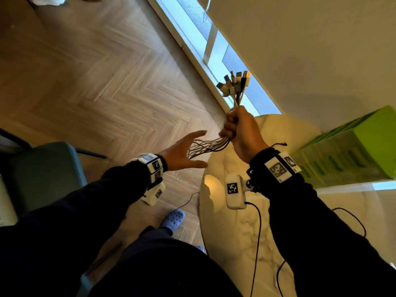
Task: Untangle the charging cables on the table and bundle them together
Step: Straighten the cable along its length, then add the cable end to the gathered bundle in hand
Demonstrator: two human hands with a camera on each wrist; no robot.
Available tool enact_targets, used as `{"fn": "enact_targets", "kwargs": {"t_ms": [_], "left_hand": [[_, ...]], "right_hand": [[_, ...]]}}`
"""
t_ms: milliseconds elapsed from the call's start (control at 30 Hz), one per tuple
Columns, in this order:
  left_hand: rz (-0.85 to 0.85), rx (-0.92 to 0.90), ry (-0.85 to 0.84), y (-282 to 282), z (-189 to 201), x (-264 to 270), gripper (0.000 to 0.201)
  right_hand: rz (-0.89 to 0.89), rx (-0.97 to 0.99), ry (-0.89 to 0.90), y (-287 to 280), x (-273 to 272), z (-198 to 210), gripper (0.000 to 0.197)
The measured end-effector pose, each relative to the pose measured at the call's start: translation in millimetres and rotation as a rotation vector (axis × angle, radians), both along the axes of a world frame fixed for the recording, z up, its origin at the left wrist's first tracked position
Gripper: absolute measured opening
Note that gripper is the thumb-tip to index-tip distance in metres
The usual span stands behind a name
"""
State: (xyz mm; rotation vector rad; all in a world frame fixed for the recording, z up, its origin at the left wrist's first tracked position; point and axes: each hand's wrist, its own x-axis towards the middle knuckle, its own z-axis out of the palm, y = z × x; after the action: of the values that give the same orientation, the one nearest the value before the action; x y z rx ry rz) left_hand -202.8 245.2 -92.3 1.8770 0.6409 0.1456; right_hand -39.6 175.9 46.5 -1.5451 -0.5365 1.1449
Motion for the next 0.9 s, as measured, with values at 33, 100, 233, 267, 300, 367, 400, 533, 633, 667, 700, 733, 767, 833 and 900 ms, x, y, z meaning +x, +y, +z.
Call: {"fn": "enact_targets", "kwargs": {"t_ms": [33,100,233,267,300,367,400,533,633,667,700,733,767,833,900], "left_hand": [[-0.026,-0.043,-0.044,-4.6,14.3,13.2,0.092],[-0.052,-0.082,-0.043,-12.1,35.8,35.2,0.058],[-0.184,0.003,0.023,-32.7,55.2,61.3,0.016],[-0.221,0.016,0.008,-39.7,55.3,64.7,0.015],[-0.253,0.030,-0.011,-46.6,56.2,68.0,0.013],[-0.327,0.007,-0.023,-57.8,56.9,72.1,0.016],[-0.362,-0.007,-0.031,-59.6,53.5,72.8,0.018],[-0.348,-0.172,-0.234,-47.5,60.5,73.3,0.064],[-0.189,-0.326,-0.390,-35.2,87.4,84.7,0.094],[-0.163,-0.381,-0.415,-30.9,96.4,90.6,0.096],[-0.165,-0.429,-0.433,-27.4,104.2,96.6,0.093],[-0.173,-0.457,-0.446,-24.5,110.0,100.8,0.087],[-0.173,-0.452,-0.451,-22.9,118.3,104.3,0.078],[-0.180,-0.363,-0.446,-22.1,128.2,112.3,0.056],[-0.203,-0.279,-0.411,-24.6,136.6,119.6,0.045]], "right_hand": [[0.025,0.001,-0.002,-0.4,-2.1,0.7,0.029],[0.070,0.005,-0.001,-2.1,-4.4,3.8,0.028],[0.098,0.002,-0.031,-6.7,5.2,17.0,0.024],[0.084,-0.004,-0.041,-8.3,9.9,19.6,0.023],[0.056,-0.008,-0.038,-10.7,15.1,21.5,0.022],[0.000,-0.010,-0.008,-16.3,23.2,23.5,0.023],[-0.014,-0.008,0.009,-19.1,26.0,23.5,0.024],[0.008,-0.014,0.036,-35.1,40.7,26.8,0.027],[0.125,-0.075,0.060,-46.6,40.6,32.1,0.032],[0.173,-0.101,0.081,-49.6,38.2,33.8,0.037],[0.212,-0.125,0.098,-53.3,36.5,35.1,0.042],[0.246,-0.139,0.109,-56.0,34.2,36.5,0.042],[0.270,-0.133,0.122,-59.0,33.6,37.1,0.039],[0.283,-0.080,0.178,-64.7,36.9,35.9,0.030],[0.257,-0.039,0.234,-72.5,42.8,28.7,0.025]]}}
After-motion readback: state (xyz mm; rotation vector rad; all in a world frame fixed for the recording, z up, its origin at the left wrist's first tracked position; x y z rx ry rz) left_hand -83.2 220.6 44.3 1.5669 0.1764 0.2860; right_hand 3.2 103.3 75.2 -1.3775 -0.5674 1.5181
